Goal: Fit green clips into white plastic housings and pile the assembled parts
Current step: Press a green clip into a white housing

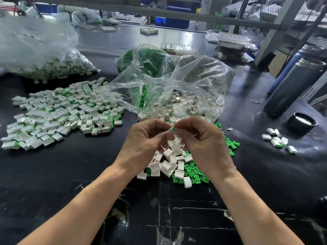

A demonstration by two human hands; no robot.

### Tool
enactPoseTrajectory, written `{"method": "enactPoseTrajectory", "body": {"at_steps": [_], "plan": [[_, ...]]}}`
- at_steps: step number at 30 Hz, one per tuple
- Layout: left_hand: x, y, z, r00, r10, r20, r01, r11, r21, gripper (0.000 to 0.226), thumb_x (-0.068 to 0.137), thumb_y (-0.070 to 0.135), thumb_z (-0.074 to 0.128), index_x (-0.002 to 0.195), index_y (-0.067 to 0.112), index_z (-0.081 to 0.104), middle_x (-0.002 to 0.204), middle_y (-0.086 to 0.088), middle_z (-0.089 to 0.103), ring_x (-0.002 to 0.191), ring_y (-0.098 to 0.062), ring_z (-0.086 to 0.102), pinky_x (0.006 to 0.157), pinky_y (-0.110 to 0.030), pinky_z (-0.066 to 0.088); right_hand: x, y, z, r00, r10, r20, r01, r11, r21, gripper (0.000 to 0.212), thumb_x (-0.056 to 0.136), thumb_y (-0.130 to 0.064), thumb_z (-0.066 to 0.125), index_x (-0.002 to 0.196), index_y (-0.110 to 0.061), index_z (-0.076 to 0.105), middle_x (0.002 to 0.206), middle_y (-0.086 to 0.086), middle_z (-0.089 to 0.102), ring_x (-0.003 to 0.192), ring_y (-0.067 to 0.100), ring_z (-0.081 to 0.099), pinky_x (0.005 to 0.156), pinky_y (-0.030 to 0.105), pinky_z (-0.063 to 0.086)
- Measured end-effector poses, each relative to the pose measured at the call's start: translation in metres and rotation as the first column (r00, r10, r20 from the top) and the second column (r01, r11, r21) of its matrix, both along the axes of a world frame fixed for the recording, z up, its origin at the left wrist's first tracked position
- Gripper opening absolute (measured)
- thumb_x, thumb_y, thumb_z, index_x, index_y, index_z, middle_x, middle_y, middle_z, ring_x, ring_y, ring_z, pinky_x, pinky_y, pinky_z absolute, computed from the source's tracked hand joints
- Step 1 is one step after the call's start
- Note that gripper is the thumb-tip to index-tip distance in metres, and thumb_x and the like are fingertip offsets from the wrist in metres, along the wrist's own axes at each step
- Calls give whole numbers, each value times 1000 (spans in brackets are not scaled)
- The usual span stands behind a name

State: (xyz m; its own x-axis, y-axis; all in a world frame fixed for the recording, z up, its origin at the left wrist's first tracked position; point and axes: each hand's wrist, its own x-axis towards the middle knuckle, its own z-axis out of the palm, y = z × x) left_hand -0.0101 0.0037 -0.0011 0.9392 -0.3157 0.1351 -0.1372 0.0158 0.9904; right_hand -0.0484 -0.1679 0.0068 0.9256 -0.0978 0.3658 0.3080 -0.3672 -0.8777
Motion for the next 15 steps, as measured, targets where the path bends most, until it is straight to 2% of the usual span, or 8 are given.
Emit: {"method": "enactPoseTrajectory", "body": {"at_steps": [3,6,9,11,13,15], "plan": [[-1,1,1,1000,-3,3,3,1000,6,9,91,8,74,99,9,73,77,-3,74,66,-18,65,61,-28,57,0,-1,0,1000,-3,22,4,997,-76,21,92,-10,75,96,-30,76,90,-13,72,81,10,70,69,20,53],[-2,1,2,1000,-4,2,4,1000,8,10,90,8,74,100,8,73,77,-3,73,67,-18,65,61,-27,57,0,-2,1,1000,8,11,-7,997,-71,19,93,-10,74,97,-27,78,91,-13,73,81,8,70,68,19,54],[-2,1,3,1000,-7,0,7,1000,4,9,90,6,73,100,7,73,78,-3,73,67,-18,64,61,-27,57,0,0,2,996,36,-76,-27,993,114,21,93,-6,73,97,-26,77,80,-8,74,67,7,65,60,23,56],[-2,1,4,1000,-7,9,7,1000,8,9,90,7,74,100,8,74,80,-5,74,67,-18,64,62,-28,57,1,0,2,987,77,-143,-38,965,258,16,93,-3,73,97,-19,76,75,-4,74,63,11,65,57,24,56],[-1,2,3,1000,0,18,0,1000,18,9,90,8,74,100,8,74,80,-3,74,67,-17,65,62,-29,57,2,-1,2,978,113,-176,-51,945,323,9,93,-4,73,96,-12,76,73,1,74,62,14,65,56,26,56],[-1,3,3,1000,9,24,-10,1000,23,8,90,9,75,98,9,74,78,-1,74,67,-16,66,62,-29,57,1,0,2,976,118,-184,-54,945,322,7,94,-5,72,95,-11,76,74,3,74,62,16,66,56,27,57]]}}
